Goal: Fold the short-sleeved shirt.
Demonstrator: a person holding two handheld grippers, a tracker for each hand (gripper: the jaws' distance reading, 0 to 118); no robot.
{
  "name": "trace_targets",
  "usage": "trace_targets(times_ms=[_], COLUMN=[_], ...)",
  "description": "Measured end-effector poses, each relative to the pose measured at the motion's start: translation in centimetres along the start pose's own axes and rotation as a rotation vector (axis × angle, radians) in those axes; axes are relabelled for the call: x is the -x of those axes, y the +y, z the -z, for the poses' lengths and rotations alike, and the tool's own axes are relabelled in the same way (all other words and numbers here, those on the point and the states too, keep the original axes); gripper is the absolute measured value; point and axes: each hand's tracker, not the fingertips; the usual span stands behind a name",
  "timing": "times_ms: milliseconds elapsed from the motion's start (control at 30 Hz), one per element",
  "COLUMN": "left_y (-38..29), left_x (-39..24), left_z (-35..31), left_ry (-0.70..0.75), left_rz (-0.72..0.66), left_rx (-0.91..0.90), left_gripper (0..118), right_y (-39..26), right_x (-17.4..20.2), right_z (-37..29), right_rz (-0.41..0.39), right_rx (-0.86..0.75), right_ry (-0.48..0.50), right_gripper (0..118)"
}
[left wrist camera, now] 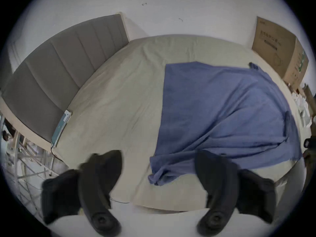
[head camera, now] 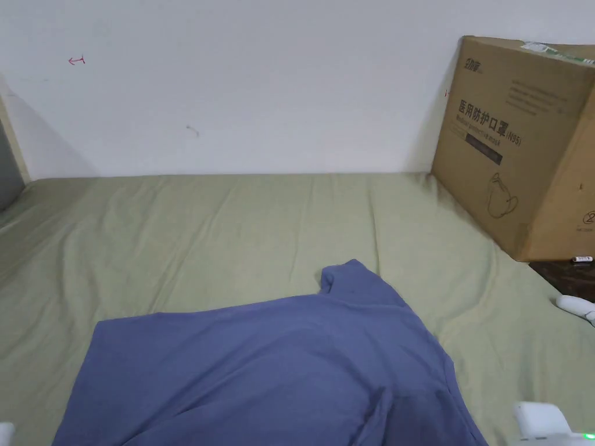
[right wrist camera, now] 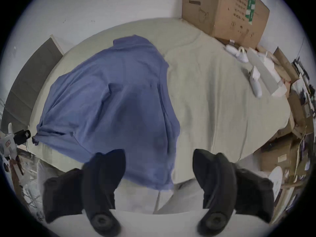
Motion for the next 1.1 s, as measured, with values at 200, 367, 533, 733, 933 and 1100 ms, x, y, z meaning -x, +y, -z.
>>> trace_targets(times_ms=[200,367,533,733,933,1100], left_y=[4.1,4.9,6.1,9.6,12.5,15.1], left_x=[-2.3,-5.2,-6.3,-7.1,-6.8,-5.8], left_z=[-1.9,0.3,2.9,5.3,8.4,11.1], left_ry=[-0.059,-0.100,-0.135,-0.122,-0.112,-0.055], left_rz=[0.002,0.057,0.002,0.011,-0.006,-0.053], left_rx=[-0.072,-0.030,0.026,0.025,0.037,0.037], left_gripper=[40,0,0,0,0,0], right_y=[5.1,6.3,7.5,9.5,10.6,11.0], right_x=[3.9,7.5,11.4,14.0,14.3,13.7], right_z=[-0.5,2.1,4.7,6.8,8.4,9.1], right_rz=[-0.072,-0.064,-0.100,-0.152,-0.147,-0.138], right_rx=[-0.118,-0.132,-0.112,-0.096,-0.071,-0.047], right_ry=[0.053,0.088,0.070,0.082,0.096,0.097], right_gripper=[62,1,1,1,1,1])
